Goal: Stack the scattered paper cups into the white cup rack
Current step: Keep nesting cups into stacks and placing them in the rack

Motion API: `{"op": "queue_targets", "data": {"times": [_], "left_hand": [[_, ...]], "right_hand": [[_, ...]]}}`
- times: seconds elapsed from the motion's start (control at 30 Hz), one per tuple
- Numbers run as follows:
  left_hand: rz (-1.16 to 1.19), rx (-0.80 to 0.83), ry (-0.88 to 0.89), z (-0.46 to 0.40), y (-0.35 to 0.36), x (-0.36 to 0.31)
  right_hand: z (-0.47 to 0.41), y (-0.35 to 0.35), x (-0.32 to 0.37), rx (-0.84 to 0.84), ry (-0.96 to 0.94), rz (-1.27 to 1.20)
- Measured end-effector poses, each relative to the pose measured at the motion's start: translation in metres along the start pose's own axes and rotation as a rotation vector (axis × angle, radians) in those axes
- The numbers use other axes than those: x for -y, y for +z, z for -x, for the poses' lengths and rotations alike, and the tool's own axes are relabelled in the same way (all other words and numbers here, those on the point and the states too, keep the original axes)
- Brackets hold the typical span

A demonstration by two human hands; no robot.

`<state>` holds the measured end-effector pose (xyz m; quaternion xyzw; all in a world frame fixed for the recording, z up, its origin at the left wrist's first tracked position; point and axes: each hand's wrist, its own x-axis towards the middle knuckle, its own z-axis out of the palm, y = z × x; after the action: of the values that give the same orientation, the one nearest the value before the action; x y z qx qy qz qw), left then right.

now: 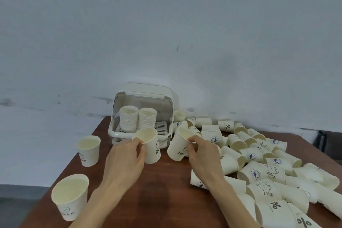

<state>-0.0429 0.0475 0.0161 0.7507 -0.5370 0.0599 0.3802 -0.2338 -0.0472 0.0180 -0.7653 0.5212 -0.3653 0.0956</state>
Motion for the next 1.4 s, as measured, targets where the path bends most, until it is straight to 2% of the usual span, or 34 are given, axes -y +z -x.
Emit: {"op": "queue_targets", "data": {"times": [0.27,0.7,1.03,1.4], "left_hand": [[-0.018,-0.008,-0.006,-0.012,-0.008,0.015],[-0.069,-0.036,0.006,-0.030,-0.024,0.038],[-0.104,-0.039,-0.024,-0.046,-0.030,0.046],[-0.162,-0.058,-0.005,-0.070,-0.026,0.052]], "right_hand": [[-0.023,0.010,0.030,0.050,-0.110,0.000],[-0.125,0.063,0.088,0.059,-0.176,0.048],[-0.153,0.099,0.086,0.107,-0.234,0.241],[-0.152,0.118,0.076,0.285,-0.316,0.401]]}}
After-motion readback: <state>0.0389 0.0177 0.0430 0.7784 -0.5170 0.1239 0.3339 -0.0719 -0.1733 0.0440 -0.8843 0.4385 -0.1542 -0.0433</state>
